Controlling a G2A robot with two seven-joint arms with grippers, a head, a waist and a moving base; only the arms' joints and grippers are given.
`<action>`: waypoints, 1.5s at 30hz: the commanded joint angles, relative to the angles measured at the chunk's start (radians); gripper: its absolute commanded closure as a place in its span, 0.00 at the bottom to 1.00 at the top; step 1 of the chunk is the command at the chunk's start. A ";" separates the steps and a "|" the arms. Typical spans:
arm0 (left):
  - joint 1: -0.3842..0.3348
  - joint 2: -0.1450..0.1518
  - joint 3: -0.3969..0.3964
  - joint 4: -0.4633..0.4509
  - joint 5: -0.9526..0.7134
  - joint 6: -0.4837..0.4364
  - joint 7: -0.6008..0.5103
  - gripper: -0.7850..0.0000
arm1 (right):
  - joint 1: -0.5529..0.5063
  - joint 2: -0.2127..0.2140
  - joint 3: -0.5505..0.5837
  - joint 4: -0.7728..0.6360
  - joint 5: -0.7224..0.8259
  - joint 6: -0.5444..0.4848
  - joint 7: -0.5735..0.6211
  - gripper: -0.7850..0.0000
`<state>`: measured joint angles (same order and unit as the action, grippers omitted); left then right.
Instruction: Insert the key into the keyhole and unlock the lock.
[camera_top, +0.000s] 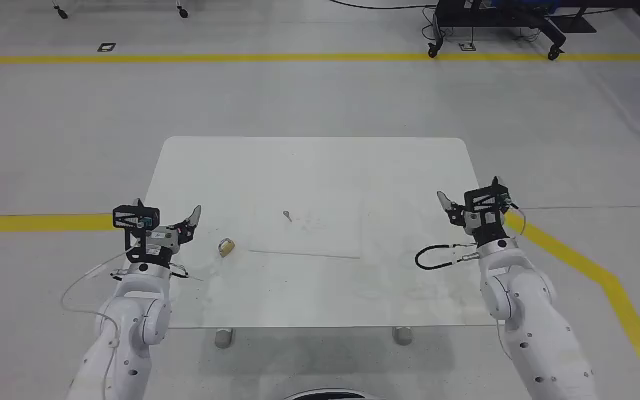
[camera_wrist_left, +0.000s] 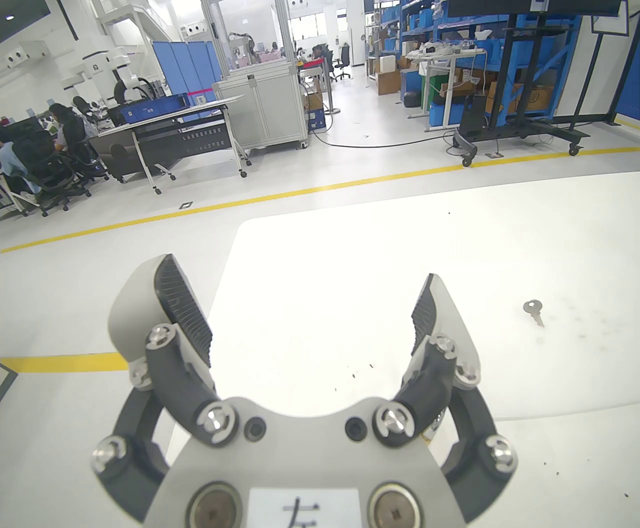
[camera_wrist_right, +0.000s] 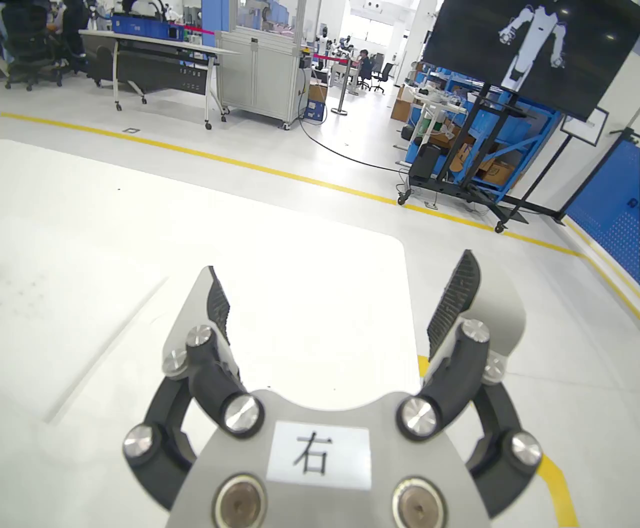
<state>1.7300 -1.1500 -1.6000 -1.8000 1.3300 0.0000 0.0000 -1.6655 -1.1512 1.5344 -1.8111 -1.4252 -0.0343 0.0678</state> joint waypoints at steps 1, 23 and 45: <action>0.000 0.000 0.000 0.000 0.000 0.000 0.000 0.00 | 0.060 -0.002 -0.053 0.012 -0.046 -0.039 0.035 0.00; 0.000 0.000 0.000 0.000 0.000 0.000 0.000 0.00 | 0.372 -0.026 -0.311 0.210 -0.083 -0.364 0.121 0.00; 0.000 0.000 0.000 0.000 0.000 0.000 0.000 0.00 | 0.992 -0.277 -0.891 1.080 0.179 -0.776 -0.003 0.17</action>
<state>1.7300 -1.1500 -1.6000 -1.8000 1.3300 0.0000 0.0000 -0.6881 -1.4163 0.6546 -0.7597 -1.2552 -0.8162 0.0584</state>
